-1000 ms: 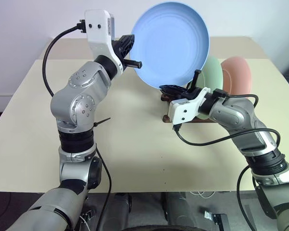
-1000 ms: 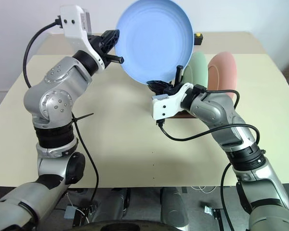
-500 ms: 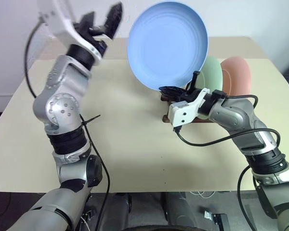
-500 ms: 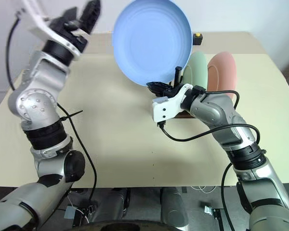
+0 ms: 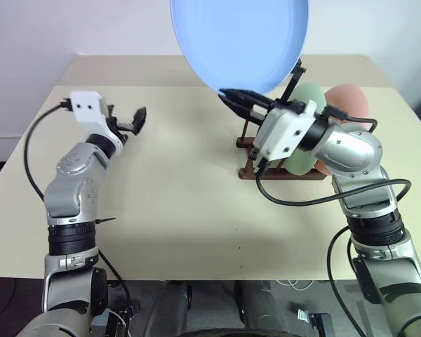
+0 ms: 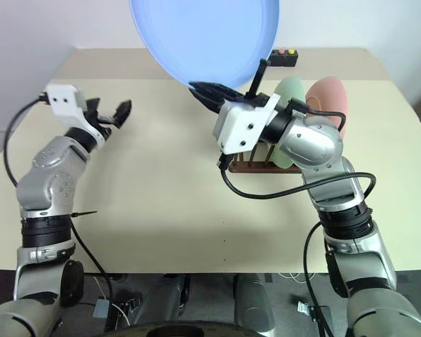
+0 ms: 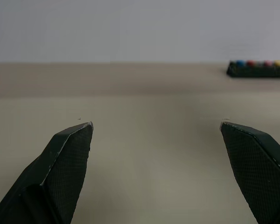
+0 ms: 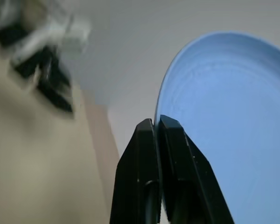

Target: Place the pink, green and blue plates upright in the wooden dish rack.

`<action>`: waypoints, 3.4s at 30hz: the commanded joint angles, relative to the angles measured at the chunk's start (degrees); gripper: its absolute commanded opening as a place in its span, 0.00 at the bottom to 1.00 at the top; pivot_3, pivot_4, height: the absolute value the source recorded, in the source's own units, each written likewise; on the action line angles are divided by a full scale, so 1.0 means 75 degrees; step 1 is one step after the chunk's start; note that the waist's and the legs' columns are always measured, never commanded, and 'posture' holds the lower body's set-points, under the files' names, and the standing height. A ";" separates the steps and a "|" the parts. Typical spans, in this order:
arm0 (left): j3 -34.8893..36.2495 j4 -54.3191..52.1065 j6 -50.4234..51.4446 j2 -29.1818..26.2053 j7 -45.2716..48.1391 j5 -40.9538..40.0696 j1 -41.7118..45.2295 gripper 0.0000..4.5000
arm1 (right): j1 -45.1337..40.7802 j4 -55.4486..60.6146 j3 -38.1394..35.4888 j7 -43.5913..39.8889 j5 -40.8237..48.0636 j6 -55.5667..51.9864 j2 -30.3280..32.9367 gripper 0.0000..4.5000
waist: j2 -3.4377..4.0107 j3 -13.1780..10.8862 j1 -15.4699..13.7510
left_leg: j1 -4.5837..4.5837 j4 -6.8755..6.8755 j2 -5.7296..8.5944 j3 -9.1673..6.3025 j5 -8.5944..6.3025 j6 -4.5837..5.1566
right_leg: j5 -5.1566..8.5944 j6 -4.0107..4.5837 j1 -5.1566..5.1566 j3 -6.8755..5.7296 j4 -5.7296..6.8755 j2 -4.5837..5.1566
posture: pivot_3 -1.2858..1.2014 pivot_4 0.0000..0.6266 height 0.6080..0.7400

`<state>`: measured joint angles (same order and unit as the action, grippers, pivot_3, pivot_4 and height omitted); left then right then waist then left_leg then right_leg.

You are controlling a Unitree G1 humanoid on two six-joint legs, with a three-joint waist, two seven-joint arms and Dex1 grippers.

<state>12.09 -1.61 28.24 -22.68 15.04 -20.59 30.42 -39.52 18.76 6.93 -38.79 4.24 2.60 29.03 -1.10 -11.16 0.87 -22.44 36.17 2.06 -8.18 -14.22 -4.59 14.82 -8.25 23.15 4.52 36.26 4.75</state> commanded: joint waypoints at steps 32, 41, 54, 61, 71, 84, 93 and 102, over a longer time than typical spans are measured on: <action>-0.2538 -0.1206 -0.1444 0.0218 0.2896 0.0658 -0.1473 1.00 | 0.2150 0.1413 -0.1759 0.1474 0.5842 -0.4319 -0.1124 0.00 | 0.0007 0.0001 0.0020 | 0.0002 -0.0004 -0.0003 0.0004 -0.0002 0.0003 | 0.0000 0.0003 0.0004 0.0001 0.0005 -0.0003 | 0.52 0.24 1.00; -0.2678 -0.1413 -0.1375 0.0162 0.3204 0.0602 -0.1555 1.00 | 0.2069 0.1055 -0.1953 0.1502 0.6152 -0.4475 -0.1090 0.00 | 0.0007 0.0001 0.0025 | 0.0002 -0.0005 -0.0003 0.0004 -0.0002 0.0003 | 0.0000 0.0003 0.0004 0.0001 0.0005 -0.0004 | 0.52 0.24 1.00; -0.2704 -0.1473 -0.1332 0.0159 0.3260 0.0679 -0.1593 1.00 | 0.1996 0.0705 -0.2198 0.1646 0.6620 -0.4753 -0.1115 0.00 | 0.0008 0.0000 0.0022 | 0.0002 -0.0005 -0.0003 0.0004 -0.0002 0.0004 | 0.0000 0.0003 0.0004 0.0001 0.0004 -0.0004 | 0.52 0.24 1.00; -0.2715 -0.1473 -0.1332 0.0161 0.3266 0.0695 -0.1586 1.00 | 0.1838 0.0894 -0.2191 0.1610 0.6820 -0.4789 -0.1087 0.00 | 0.0008 0.0000 0.0027 | 0.0002 -0.0006 -0.0003 0.0004 -0.0002 0.0004 | 0.0000 0.0003 0.0004 0.0001 0.0004 -0.0004 | 0.52 0.24 1.00; -0.2744 -0.1463 -0.1345 0.0190 0.3255 0.0716 -0.1567 1.00 | 0.1606 0.0741 -0.2218 0.1737 0.7158 -0.4916 -0.1114 0.00 | 0.0009 -0.0001 0.0022 | 0.0002 -0.0005 -0.0003 0.0004 -0.0002 0.0004 | 0.0000 0.0003 0.0004 0.0001 0.0004 -0.0004 | 0.52 0.24 1.00; -0.2745 -0.1481 -0.1368 0.0177 0.3247 0.0773 -0.1598 1.00 | 0.1869 0.0333 -0.2395 0.1879 0.7191 -0.4900 -0.1176 0.00 | 0.0010 -0.0001 0.0023 | 0.0002 -0.0006 -0.0003 0.0004 -0.0002 0.0004 | 0.0000 0.0003 0.0004 0.0001 0.0003 -0.0004 | 0.52 0.24 1.00; -0.2753 -0.1420 -0.1377 0.0215 0.3279 0.0820 -0.1557 1.00 | 0.2137 0.0263 -0.2490 0.1945 0.7243 -0.4926 -0.1239 0.00 | 0.0010 -0.0001 0.0017 | 0.0002 -0.0004 -0.0003 0.0004 -0.0002 0.0004 | 0.0000 0.0003 0.0002 0.0001 0.0003 -0.0004 | 0.52 0.24 1.00; -0.2746 -0.1420 -0.1381 0.0203 0.3266 0.0856 -0.1562 1.00 | 0.2255 0.0242 -0.2555 0.1942 0.7278 -0.4925 -0.1300 0.00 | 0.0012 0.0000 0.0021 | 0.0003 -0.0005 -0.0003 0.0004 -0.0002 0.0004 | 0.0000 0.0003 0.0002 0.0001 0.0003 -0.0005 | 0.52 0.24 1.00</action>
<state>-8.36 -10.30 18.58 -21.22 39.48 -14.24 18.44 -22.97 20.34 -11.03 -24.40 58.21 -34.58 19.58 -1.02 -11.16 1.03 -22.42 36.13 2.03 -8.15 -14.23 -4.56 14.82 -8.24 23.16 4.53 36.28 4.72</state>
